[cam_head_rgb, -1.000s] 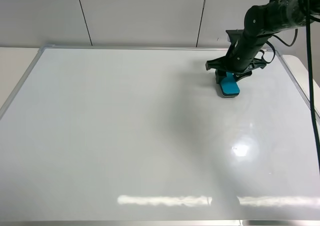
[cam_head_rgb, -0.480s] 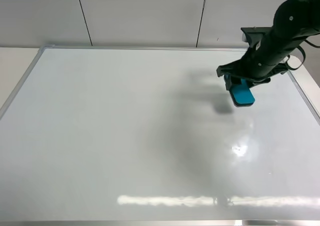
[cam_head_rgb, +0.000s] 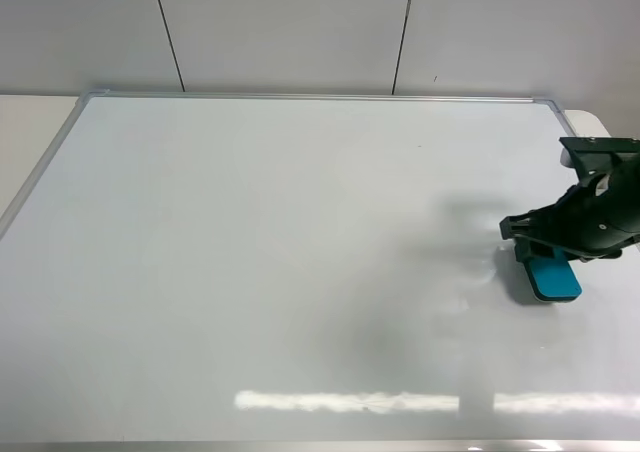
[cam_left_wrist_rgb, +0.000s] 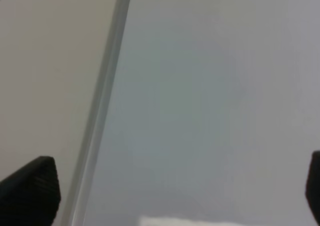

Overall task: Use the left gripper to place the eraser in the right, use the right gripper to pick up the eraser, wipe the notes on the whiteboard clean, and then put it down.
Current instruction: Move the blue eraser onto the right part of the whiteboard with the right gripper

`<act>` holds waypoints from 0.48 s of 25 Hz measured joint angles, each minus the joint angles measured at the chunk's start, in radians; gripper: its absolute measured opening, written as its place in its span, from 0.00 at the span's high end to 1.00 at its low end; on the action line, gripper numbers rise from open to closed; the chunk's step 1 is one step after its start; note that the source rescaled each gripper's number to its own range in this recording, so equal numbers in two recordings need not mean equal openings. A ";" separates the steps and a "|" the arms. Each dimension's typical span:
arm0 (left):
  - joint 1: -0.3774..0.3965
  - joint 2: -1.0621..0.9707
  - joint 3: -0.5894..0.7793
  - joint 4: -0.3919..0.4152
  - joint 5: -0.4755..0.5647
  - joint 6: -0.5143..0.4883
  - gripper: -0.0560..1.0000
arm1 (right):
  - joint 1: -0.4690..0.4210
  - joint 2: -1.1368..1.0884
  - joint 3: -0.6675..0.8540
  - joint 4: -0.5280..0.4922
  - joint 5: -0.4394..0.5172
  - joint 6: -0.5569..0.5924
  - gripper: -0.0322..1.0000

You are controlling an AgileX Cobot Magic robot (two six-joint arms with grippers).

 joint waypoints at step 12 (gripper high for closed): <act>0.000 0.000 0.000 0.000 0.000 0.000 0.00 | -0.037 -0.005 0.008 -0.044 -0.036 -0.018 0.96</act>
